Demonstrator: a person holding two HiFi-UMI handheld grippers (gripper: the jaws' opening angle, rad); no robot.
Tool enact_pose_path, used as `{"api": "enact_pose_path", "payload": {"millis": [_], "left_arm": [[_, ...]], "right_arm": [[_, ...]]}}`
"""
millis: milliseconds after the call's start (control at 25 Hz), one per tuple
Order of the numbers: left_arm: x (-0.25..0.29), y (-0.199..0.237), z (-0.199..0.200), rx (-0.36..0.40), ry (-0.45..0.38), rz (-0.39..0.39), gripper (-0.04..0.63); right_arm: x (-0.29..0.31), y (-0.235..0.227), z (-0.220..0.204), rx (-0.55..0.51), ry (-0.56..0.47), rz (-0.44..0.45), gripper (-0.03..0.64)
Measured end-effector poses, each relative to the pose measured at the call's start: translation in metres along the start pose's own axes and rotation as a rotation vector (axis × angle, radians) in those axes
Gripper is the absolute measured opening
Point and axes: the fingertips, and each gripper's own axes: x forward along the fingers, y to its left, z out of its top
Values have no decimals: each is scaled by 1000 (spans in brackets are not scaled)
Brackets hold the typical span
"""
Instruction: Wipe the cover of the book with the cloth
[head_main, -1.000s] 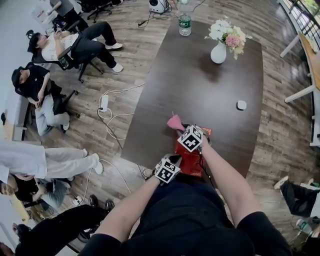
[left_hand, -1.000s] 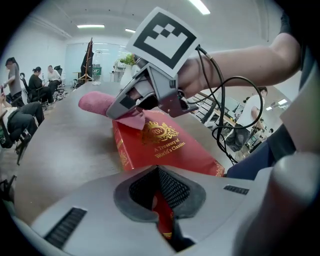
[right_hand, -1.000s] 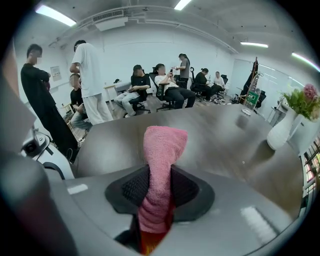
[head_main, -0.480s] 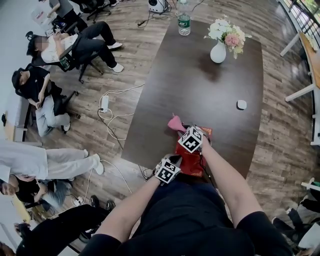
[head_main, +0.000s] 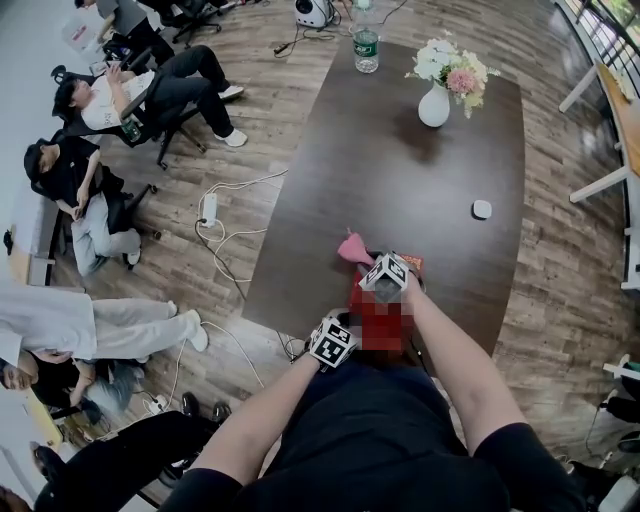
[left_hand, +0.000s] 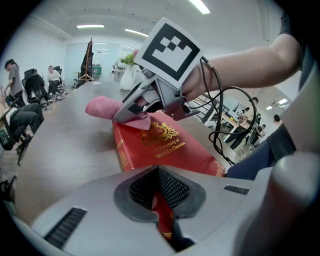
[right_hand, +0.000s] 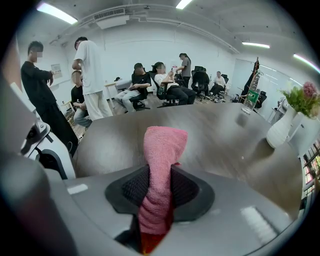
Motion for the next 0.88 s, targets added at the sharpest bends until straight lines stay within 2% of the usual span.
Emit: {"api": "enact_pose_path", "payload": {"millis": [880], "left_arm": [[1, 0, 2, 8, -3, 5, -5]], "right_arm": [[-12, -8, -19, -23, 19, 1, 121]]}}
